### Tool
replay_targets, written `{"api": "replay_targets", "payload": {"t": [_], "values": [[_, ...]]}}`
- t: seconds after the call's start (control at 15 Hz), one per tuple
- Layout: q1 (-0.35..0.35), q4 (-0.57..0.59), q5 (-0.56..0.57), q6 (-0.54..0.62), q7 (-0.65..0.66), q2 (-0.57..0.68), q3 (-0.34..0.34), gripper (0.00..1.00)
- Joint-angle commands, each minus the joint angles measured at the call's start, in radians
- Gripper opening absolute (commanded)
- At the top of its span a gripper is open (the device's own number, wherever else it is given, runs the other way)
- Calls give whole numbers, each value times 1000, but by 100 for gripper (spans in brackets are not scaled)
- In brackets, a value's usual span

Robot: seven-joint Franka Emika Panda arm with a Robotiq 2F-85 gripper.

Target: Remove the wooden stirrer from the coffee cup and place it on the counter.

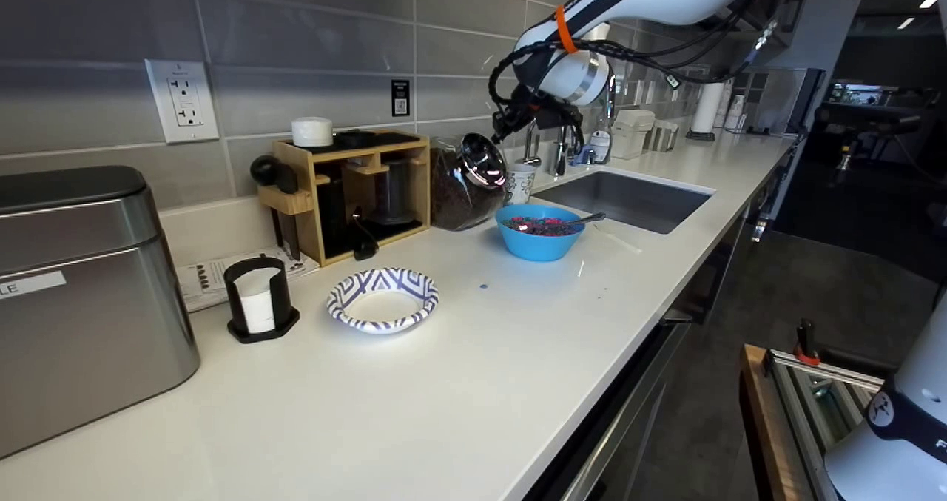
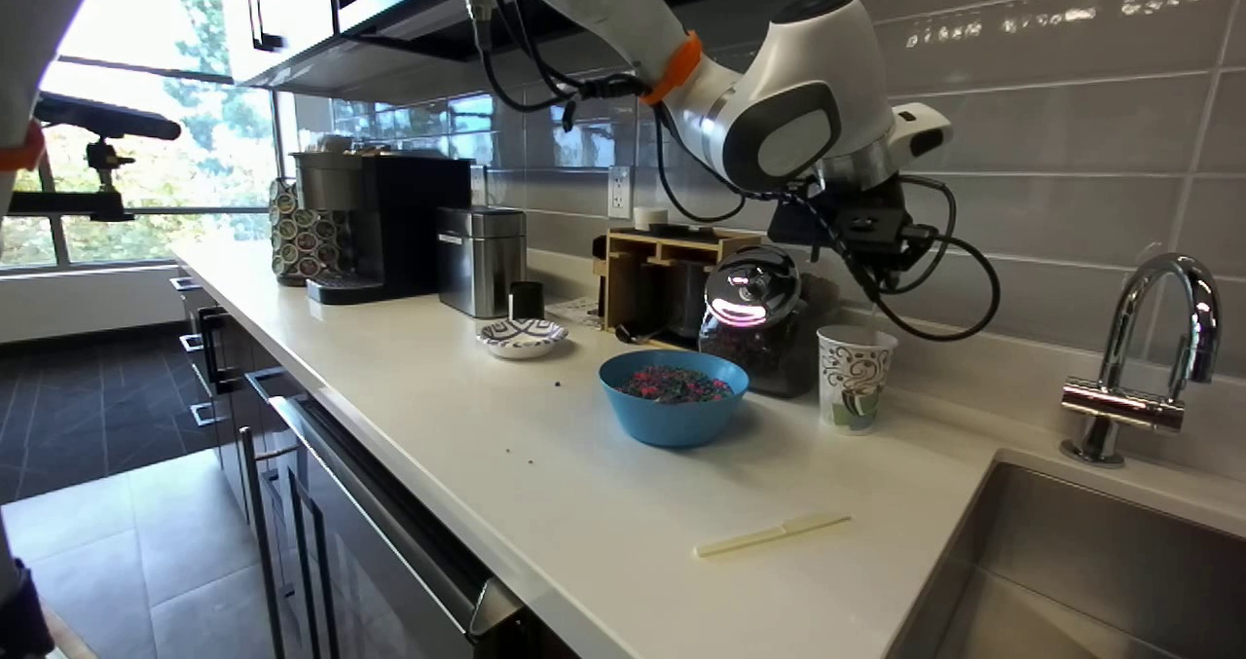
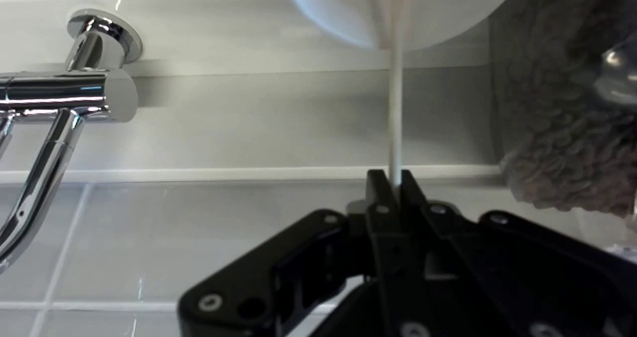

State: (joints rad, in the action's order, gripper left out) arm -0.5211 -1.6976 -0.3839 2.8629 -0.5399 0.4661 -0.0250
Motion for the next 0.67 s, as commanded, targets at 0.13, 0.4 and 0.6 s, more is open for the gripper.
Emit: {"api": "replay_targets", "payload": {"t": [0.13, 0.4, 0.6], "values": [[-47, -32, -40, 51, -53, -52, 53, 1], [-46, -51, -56, 61, -14, -99, 49, 1], [-49, -71, -88, 63, -13, -152, 53, 1]]}}
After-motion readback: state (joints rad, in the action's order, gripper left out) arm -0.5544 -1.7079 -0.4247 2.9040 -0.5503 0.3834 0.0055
